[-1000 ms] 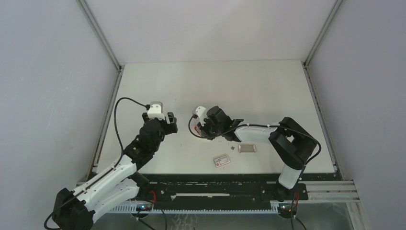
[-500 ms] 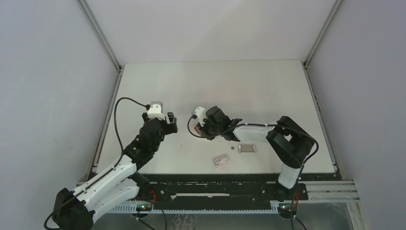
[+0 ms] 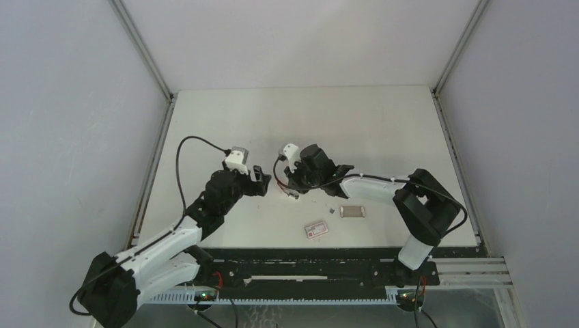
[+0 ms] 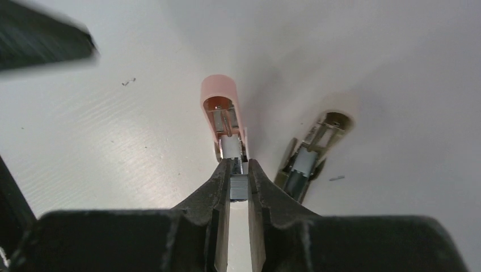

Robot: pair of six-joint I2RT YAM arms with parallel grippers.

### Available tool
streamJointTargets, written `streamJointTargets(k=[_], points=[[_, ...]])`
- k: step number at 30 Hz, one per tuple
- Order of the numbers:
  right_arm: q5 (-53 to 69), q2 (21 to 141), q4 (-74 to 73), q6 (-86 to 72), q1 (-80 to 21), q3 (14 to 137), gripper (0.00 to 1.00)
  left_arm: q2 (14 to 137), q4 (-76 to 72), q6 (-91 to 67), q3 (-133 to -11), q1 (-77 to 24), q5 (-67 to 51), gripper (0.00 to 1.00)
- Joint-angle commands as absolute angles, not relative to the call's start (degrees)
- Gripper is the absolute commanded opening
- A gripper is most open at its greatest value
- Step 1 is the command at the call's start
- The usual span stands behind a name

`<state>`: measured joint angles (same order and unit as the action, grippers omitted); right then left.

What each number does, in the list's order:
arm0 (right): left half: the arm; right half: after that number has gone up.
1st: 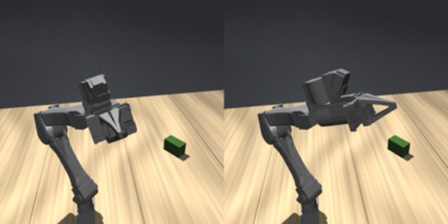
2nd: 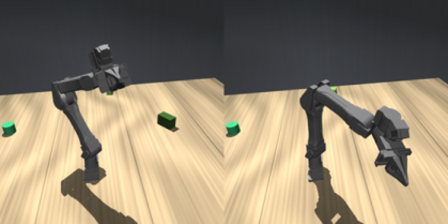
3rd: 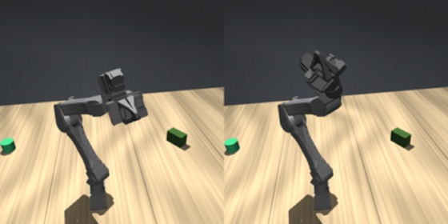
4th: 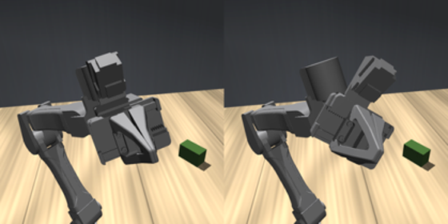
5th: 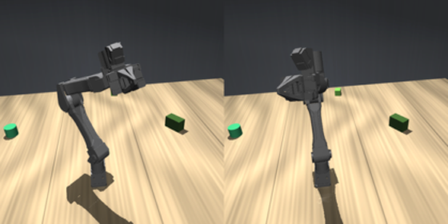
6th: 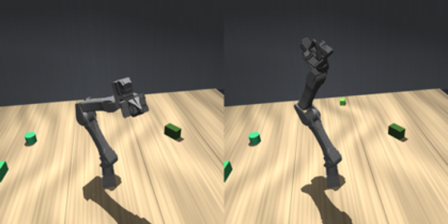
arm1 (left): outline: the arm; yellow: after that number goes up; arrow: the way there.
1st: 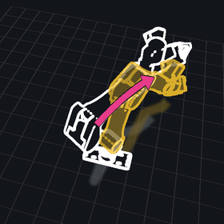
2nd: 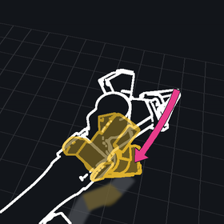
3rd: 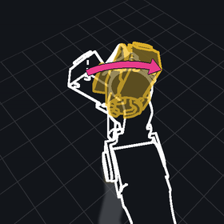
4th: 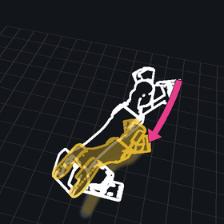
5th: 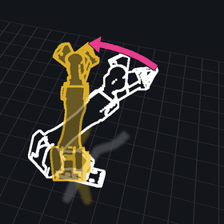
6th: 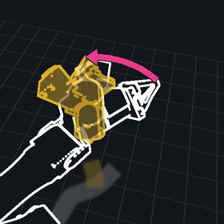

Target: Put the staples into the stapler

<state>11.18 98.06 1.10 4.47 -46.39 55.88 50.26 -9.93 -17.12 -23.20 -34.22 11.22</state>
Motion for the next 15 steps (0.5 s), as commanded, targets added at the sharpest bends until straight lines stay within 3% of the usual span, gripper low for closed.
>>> streamJointTargets(k=[1, 15], points=[[13.6, 91.8, 2.9, 1.0, -44.4, 55.7, 0.12, 57.3, -19.1, -19.8, -23.7, -33.9, -3.3, 0.81], [15.4, 82.4, 5.0, -2.9, -42.2, 48.4, 0.12, 74.9, -25.7, -24.7, -28.4, -31.4, -12.6, 0.78]])
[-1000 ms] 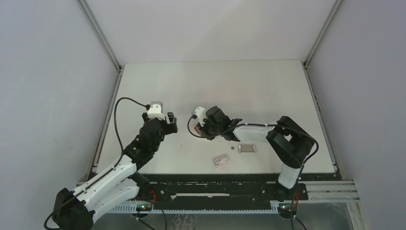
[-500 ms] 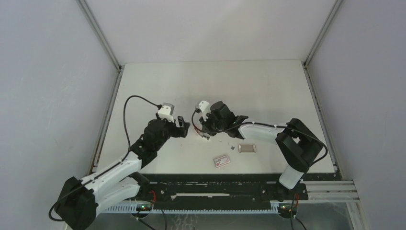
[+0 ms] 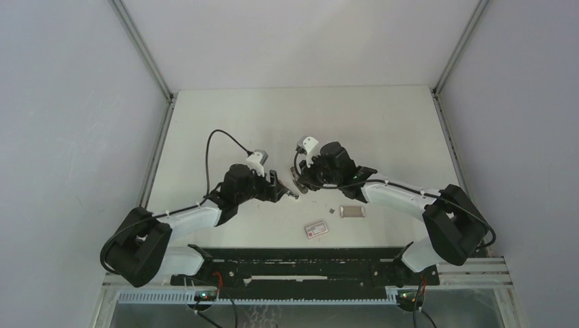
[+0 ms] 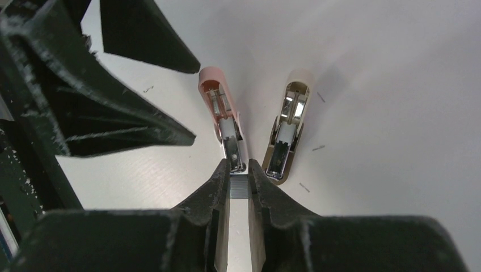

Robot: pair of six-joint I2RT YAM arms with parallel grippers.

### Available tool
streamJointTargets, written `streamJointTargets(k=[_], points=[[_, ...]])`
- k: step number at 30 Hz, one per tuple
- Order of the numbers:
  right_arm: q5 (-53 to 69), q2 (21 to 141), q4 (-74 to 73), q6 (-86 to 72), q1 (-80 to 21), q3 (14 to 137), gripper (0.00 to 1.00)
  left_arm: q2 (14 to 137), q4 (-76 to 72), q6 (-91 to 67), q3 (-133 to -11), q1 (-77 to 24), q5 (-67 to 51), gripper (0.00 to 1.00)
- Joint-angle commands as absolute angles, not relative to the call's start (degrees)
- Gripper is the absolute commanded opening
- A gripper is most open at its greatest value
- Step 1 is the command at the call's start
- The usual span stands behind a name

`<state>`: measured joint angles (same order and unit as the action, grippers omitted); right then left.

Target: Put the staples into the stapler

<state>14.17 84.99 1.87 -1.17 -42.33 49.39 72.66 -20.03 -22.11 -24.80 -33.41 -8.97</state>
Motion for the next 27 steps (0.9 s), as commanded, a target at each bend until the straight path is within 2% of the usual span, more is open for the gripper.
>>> streamJointTargets(k=[1, 5, 9, 18, 21, 24, 27], points=[[15.5, 82.1, 5.0, -3.0, -42.2, 48.3, 0.12, 75.6, -26.2, -24.8, -28.5, -31.0, -12.9, 0.77], [15.8, 81.7, 5.5, -3.1, -42.1, 47.6, 0.12, 78.2, -27.0, -24.2, -29.8, -30.2, -13.8, 0.73], [16.3, 82.0, 6.2, -3.3, -42.2, 47.0, 0.12, 81.6, -27.8, -23.7, -31.2, -29.4, -15.9, 0.56], [16.8, 82.4, 6.7, -3.4, -42.4, 46.5, 0.12, 83.6, -28.4, -21.9, -31.7, -29.0, -18.9, 0.3], [15.5, 82.7, 6.9, -2.4, -43.3, 46.3, 0.12, 83.8, -27.7, -20.5, -32.4, -29.0, -21.5, 0.18], [14.2, 83.5, 8.7, -1.6, -44.4, 45.4, 0.12, 84.1, -26.7, -18.8, -33.3, -29.1, -26.0, 0.1], [12.3, 84.8, 10.7, -0.3, -45.9, 44.5, 0.12, 84.4, -22.9, -15.7, -35.1, -29.9, -29.9, 0.08]])
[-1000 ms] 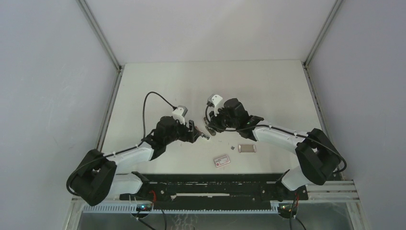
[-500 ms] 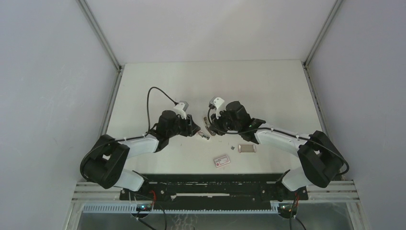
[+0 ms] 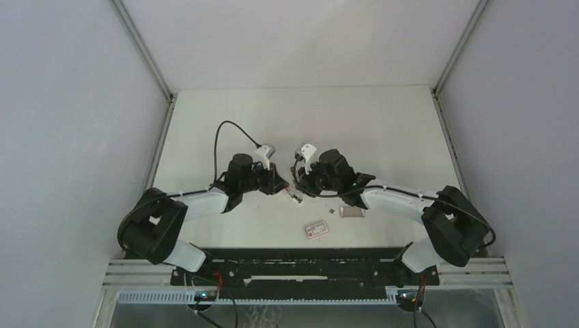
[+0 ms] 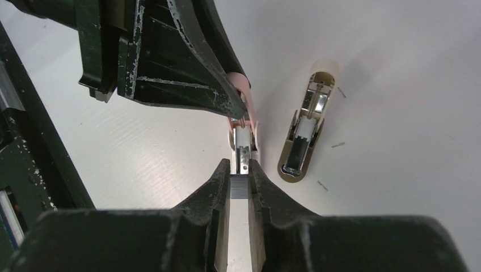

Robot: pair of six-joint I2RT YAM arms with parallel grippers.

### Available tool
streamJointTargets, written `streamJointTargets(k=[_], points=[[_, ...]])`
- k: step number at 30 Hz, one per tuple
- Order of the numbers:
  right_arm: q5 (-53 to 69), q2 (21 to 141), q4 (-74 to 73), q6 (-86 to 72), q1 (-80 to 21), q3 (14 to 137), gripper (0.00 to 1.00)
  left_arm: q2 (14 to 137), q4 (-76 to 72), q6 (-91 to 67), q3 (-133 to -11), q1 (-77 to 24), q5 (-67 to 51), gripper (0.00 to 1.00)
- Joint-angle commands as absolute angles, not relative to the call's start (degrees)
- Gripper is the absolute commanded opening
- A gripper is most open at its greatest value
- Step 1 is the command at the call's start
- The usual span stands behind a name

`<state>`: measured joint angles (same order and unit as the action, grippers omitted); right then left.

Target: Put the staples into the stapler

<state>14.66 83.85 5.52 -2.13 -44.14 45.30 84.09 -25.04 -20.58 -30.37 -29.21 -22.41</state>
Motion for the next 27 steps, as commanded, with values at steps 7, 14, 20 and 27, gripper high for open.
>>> streamJointTargets(k=[7, 14, 20, 27], points=[[7.9, 84.9, 10.4, -0.2, -49.5, 43.1, 0.12, 85.9, -15.1, -10.3, -38.3, -31.9, -30.7, 0.05], [4.0, 84.4, 11.8, -3.4, -51.0, 39.5, 0.12, 88.0, -13.8, -10.2, -39.9, -32.4, -31.5, 0.05], [1.1, 84.7, 13.7, -4.3, -53.4, 38.3, 0.12, 87.9, -14.1, -10.5, -39.8, -32.5, -31.8, 0.05], [0.8, 86.0, 13.6, -4.7, -53.5, 39.5, 0.12, 87.8, -14.2, -10.7, -39.7, -32.5, -31.3, 0.04]])
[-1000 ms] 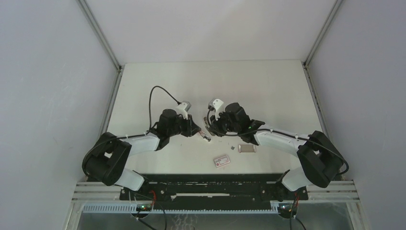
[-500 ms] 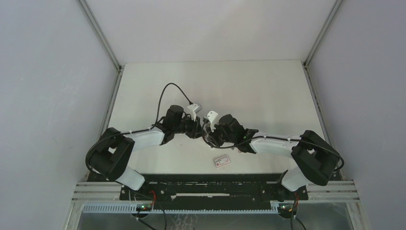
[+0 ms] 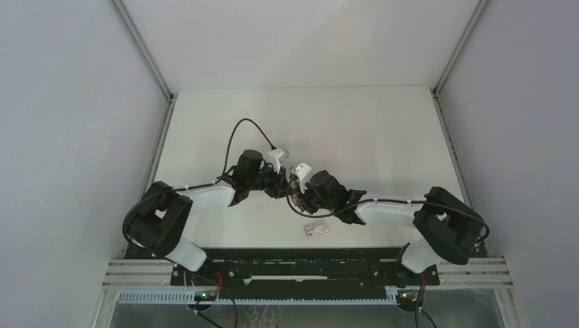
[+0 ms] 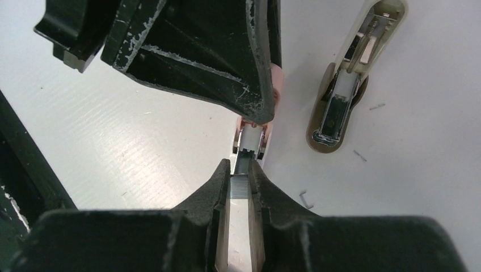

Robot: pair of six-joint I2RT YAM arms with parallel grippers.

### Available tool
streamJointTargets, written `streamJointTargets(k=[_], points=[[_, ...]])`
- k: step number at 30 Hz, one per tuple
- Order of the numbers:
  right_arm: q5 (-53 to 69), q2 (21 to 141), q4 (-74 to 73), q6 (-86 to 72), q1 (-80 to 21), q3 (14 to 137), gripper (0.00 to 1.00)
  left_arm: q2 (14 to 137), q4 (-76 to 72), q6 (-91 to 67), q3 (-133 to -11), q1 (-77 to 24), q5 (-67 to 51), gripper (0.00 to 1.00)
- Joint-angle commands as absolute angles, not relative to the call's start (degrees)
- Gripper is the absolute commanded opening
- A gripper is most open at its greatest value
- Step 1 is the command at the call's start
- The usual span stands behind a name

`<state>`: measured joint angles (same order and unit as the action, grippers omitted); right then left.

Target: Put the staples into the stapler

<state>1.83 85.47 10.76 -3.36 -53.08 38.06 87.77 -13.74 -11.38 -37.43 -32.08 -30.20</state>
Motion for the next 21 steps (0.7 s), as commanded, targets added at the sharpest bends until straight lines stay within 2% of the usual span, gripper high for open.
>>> streamJointTargets(k=[1, 21], points=[[0.9, 86.2, 13.6, -4.7, -53.5, 39.7, 0.12, 87.8, -14.3, -10.7, -39.7, -32.5, -31.4, 0.04], [-1.5, 89.2, 11.6, -8.5, -54.0, 42.6, 0.12, 87.7, -14.7, -11.0, -39.7, -32.5, -31.1, 0.03]])
